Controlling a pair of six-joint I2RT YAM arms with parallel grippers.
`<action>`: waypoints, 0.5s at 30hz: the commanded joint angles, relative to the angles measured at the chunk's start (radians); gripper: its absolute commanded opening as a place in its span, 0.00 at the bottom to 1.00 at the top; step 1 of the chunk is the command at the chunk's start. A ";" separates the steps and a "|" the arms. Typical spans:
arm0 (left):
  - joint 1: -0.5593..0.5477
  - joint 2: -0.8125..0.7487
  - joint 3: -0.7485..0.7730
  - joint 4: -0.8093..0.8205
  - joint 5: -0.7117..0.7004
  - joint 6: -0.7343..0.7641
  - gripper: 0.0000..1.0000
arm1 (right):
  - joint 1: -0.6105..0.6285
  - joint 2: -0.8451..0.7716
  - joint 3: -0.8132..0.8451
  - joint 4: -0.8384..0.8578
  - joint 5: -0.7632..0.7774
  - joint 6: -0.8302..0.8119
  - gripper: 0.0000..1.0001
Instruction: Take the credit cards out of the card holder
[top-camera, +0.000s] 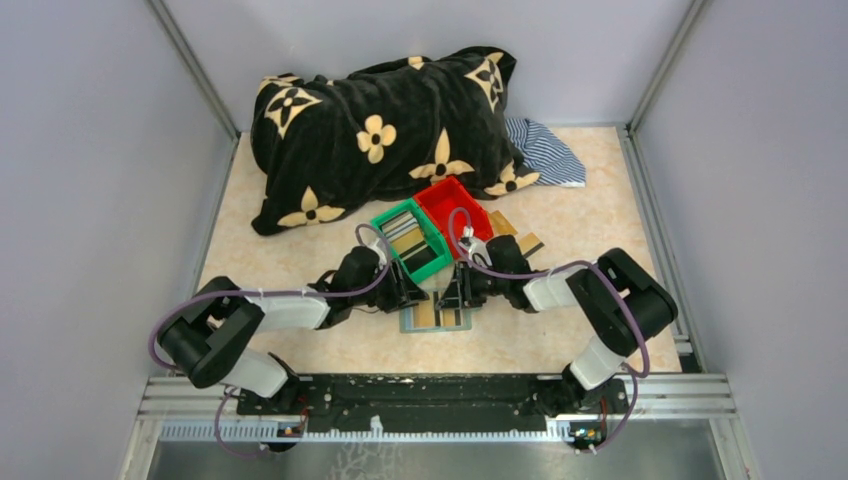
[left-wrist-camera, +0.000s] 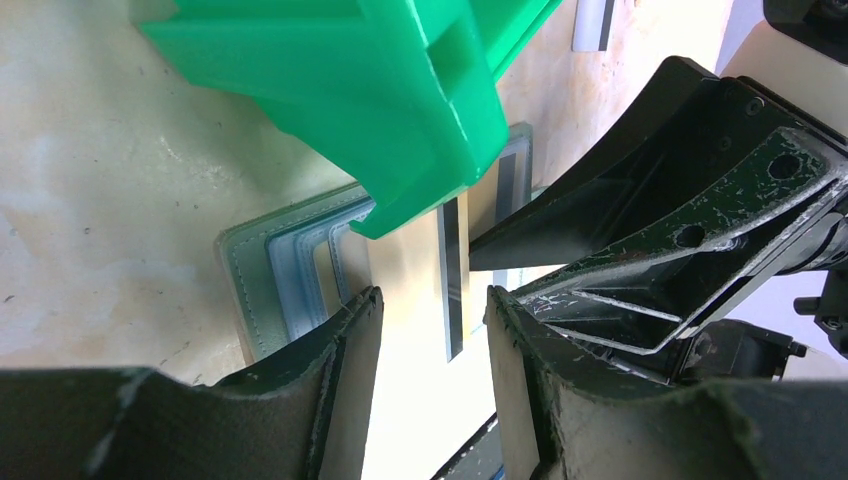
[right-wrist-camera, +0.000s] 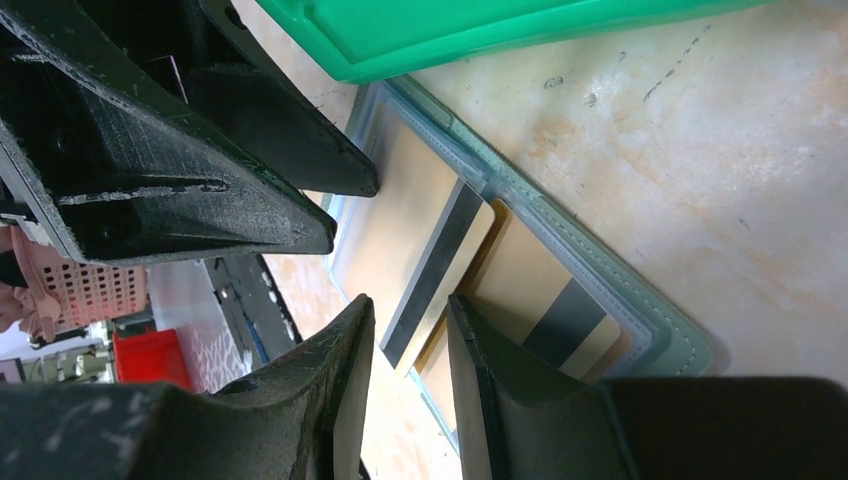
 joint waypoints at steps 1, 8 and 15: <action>-0.002 0.038 -0.046 -0.118 -0.027 0.023 0.51 | 0.023 0.034 -0.014 0.016 0.013 0.000 0.35; -0.002 0.039 -0.044 -0.122 -0.027 0.026 0.51 | 0.023 0.033 -0.047 0.157 -0.049 0.077 0.32; -0.002 0.032 -0.043 -0.131 -0.029 0.030 0.50 | 0.023 0.095 -0.070 0.266 -0.081 0.130 0.05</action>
